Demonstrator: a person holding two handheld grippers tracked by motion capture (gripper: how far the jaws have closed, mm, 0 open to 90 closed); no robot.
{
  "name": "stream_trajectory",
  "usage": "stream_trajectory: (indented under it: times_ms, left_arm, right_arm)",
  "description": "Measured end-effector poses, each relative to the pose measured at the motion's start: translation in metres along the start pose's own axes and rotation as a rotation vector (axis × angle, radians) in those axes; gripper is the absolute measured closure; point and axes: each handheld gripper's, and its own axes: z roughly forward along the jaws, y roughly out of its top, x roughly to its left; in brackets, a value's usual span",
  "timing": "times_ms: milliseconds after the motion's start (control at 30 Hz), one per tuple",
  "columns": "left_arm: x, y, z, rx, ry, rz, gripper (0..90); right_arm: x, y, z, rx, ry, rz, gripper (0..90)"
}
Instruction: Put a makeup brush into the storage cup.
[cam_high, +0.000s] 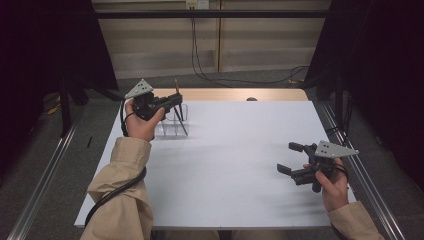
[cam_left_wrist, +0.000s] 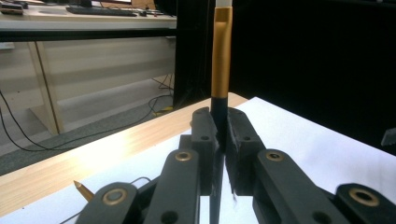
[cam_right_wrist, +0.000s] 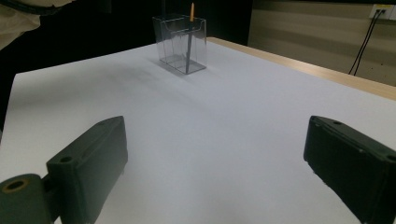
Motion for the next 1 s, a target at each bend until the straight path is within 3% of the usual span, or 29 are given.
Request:
stream_trajectory:
  times_ms: [633, 1000]
  left_arm:
    - [0.009, 0.002, 0.008, -0.017, 0.058, -0.009, 83.2]
    - [0.014, 0.001, 0.012, -0.016, 0.090, 0.007, 83.2]
  right_arm:
    - [0.000, 0.001, -0.001, -0.010, 0.000, 0.008, 5.6]
    - [0.000, 0.000, 0.000, -0.011, 0.004, 0.010, 5.7]
